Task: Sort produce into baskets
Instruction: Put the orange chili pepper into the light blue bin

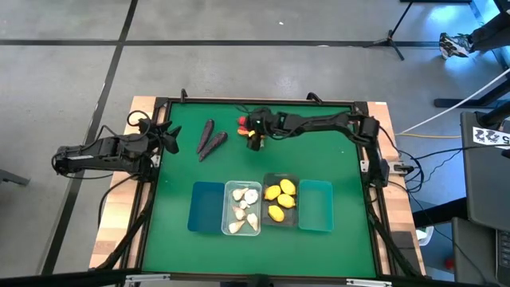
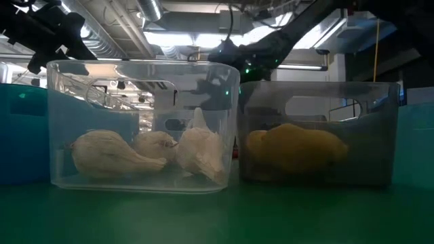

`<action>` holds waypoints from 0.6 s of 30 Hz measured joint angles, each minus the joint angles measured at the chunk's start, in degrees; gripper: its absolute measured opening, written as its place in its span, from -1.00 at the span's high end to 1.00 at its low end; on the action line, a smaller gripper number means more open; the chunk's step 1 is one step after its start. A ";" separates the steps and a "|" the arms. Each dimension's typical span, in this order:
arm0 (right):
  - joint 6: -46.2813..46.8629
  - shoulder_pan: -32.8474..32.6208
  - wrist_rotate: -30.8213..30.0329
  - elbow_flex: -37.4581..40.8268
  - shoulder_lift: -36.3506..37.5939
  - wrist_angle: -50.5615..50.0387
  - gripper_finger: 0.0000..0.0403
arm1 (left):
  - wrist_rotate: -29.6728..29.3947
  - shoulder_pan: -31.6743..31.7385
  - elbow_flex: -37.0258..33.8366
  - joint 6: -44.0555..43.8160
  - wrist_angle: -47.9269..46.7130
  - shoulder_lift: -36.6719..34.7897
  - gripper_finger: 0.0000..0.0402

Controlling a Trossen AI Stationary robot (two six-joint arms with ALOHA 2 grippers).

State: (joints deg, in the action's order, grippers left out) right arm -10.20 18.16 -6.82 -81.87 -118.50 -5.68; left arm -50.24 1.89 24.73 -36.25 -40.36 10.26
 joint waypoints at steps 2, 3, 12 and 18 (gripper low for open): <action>1.00 0.22 -0.03 0.00 -1.20 0.11 -0.37 | 0.03 -0.02 -0.01 0.00 -0.03 0.02 -0.18; 1.07 0.37 -0.04 0.00 -1.58 -0.05 -0.37 | 0.00 0.00 -0.01 0.00 0.00 0.00 -0.18; 6.04 0.26 -0.18 0.00 -1.72 1.20 -0.37 | 0.00 0.00 -0.01 0.00 -0.02 0.01 -0.18; 8.58 -0.18 -1.43 0.00 -1.66 -1.29 -0.37 | 0.00 -0.02 -0.02 0.00 -0.02 0.02 -0.18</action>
State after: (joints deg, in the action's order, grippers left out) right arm -1.62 17.98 -8.25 -81.87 -120.16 -6.97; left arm -50.24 1.87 24.71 -36.25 -40.38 10.28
